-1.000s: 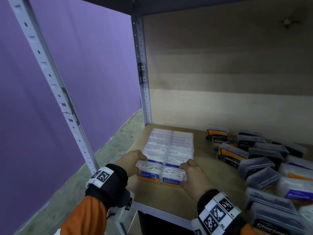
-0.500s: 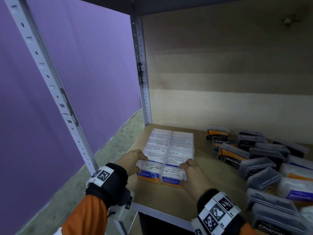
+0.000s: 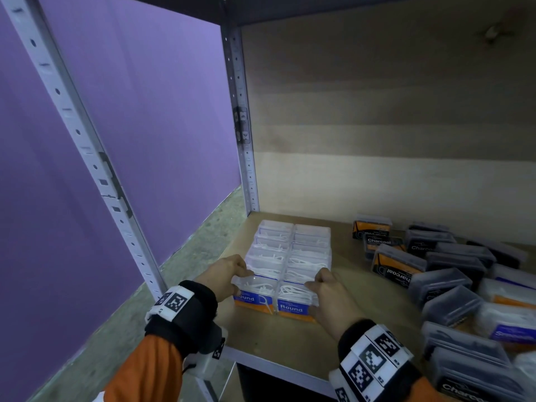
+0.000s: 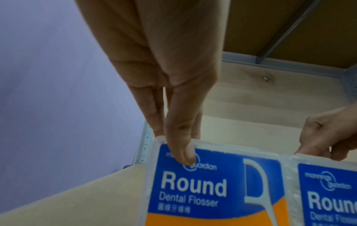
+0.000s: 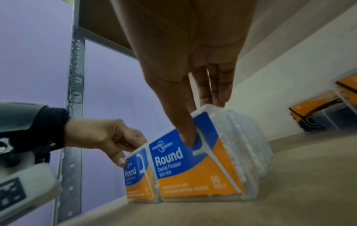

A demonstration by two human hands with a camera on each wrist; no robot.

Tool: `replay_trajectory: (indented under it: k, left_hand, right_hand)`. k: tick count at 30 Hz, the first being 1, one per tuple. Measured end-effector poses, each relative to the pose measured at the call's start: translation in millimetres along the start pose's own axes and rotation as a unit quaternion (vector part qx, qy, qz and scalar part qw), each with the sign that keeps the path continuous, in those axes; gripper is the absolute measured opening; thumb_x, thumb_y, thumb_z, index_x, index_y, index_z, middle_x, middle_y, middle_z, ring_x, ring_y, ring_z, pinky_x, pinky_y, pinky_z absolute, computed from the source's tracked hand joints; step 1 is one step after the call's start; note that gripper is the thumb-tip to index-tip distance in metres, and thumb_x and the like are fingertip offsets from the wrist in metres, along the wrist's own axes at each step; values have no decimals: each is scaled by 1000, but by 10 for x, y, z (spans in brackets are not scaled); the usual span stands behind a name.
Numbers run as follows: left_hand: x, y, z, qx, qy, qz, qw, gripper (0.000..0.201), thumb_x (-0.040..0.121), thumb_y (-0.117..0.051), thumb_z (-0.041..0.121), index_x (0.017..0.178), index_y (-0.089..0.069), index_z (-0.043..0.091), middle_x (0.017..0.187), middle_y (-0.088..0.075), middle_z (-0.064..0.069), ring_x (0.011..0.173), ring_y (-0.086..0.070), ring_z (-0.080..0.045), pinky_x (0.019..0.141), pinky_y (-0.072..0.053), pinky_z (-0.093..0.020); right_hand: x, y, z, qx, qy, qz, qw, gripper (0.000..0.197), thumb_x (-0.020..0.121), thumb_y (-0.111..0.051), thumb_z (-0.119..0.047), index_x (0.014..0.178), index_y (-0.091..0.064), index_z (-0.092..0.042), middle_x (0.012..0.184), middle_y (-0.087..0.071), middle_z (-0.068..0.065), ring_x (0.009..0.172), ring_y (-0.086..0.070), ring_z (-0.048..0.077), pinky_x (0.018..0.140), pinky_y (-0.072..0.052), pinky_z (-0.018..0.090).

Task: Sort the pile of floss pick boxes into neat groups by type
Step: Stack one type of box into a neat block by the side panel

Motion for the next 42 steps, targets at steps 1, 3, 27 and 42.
replay_trajectory:
  k: [1, 3, 27, 42]
  left_hand:
    - [1, 2, 2, 0, 1, 1, 1000, 53, 89, -61, 7, 139, -47, 16, 140, -41, 1, 125, -44, -10, 83, -30, -6]
    - [5, 2, 2, -4, 4, 3, 1000, 53, 89, -61, 8, 139, -47, 16, 140, -42, 1, 126, -43, -10, 84, -30, -6]
    - [-70, -23, 34, 2, 17, 46, 999, 46, 91, -58, 21, 136, -49, 23, 142, -46, 7, 128, -46, -11, 101, -33, -17]
    - [-270, -133, 1311, 6, -166, 25, 986, 43, 100, -41, 31, 143, -38, 28, 149, -37, 12, 135, -36, -8, 107, -30, -20]
  right_hand:
    - [3, 1, 2, -1, -1, -2, 1000, 41, 94, -49, -11, 135, -49, -14, 109, -26, -6, 125, -38, 18, 104, -34, 20]
    - [12, 2, 3, -4, -2, -7, 1000, 42, 95, -48, -10, 137, -48, -12, 107, -21, -7, 125, -39, 19, 105, -34, 21]
    - [-160, 97, -13, -49, -7, -17, 999, 47, 97, -43, -25, 143, -36, -16, 143, -33, 2, 133, -33, 20, 110, -28, 28]
    - [-1354, 444, 723, -33, -51, 71, 996, 43, 99, -37, -36, 142, -34, -29, 148, -26, -12, 135, -28, 7, 107, -21, 15]
Point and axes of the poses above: each hand's wrist, its own x-axis towards the middle knuckle, its own y-axis out of the back of the hand, z = x × y, the point moved 3 cm from there along x, towards the middle knuckle
